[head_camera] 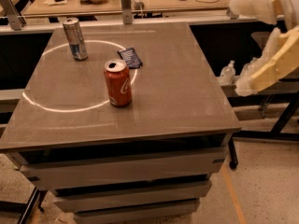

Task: Knock coke can over

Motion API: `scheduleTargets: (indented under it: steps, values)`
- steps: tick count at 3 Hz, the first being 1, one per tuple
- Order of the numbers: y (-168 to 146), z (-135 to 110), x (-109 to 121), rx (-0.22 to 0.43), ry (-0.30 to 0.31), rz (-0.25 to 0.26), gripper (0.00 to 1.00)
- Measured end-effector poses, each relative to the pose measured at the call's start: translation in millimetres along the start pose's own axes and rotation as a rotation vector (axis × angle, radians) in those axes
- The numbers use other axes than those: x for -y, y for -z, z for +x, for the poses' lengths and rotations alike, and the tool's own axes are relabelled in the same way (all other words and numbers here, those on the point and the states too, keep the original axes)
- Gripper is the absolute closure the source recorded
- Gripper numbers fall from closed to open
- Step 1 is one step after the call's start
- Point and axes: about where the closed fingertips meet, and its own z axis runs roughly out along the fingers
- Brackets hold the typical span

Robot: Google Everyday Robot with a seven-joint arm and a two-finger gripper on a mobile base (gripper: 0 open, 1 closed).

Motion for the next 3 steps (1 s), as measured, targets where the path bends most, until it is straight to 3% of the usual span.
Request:
scheduleTargets:
  steps: [1,3]
  values:
    - [-28,-20,-8,0.132,-0.043,-0.088,0.0]
    - [-42,-6,-5,0.148,-0.063,-0.071,0.0]
